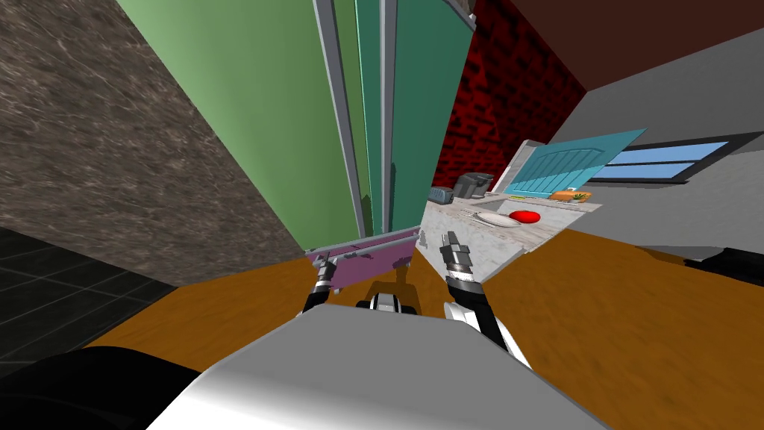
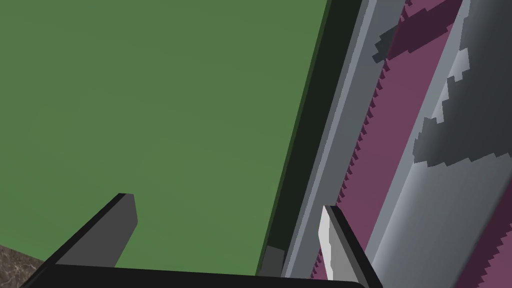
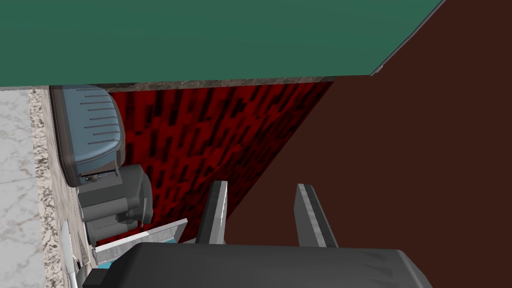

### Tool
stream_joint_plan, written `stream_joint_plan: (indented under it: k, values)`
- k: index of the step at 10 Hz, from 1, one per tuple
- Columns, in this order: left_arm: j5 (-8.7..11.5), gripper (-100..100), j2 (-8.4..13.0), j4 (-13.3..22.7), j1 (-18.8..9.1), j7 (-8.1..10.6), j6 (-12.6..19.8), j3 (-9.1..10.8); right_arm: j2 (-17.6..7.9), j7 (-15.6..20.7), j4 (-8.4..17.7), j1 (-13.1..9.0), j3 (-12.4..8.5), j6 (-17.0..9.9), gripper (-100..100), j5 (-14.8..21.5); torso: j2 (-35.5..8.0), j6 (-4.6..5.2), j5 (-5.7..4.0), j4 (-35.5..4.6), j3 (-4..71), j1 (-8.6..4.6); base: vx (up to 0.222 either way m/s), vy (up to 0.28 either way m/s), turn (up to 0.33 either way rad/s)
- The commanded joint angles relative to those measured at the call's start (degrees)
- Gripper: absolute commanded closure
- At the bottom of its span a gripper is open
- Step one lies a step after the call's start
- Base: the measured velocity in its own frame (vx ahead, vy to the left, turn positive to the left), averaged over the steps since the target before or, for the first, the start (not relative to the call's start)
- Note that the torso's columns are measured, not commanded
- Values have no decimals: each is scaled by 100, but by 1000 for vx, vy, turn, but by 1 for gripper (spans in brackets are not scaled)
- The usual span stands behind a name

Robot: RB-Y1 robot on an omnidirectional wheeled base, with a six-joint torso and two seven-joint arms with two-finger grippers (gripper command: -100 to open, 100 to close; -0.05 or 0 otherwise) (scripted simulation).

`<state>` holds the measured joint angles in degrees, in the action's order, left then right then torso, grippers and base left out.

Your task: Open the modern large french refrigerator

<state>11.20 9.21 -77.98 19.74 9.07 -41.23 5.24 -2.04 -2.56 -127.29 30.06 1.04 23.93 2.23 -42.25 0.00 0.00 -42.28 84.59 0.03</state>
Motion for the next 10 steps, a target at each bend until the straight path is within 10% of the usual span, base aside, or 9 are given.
stream_joint_plan:
  k: [1, 10]
  values:
    - [7, -100, -36, 399, -84, 40, -173, 15, 0, 0, 0, 0, 0, 0, 0, 0, -3, 0, 0, 0, -1, -3, 74, -28, 23]
    - [18, -100, -201, 1744, -331, 171, -612, 53, 0, 0, 0, 0, 0, 0, 0, 0, 2, 0, -2, 1, 1, -9, 73, -25, 20]
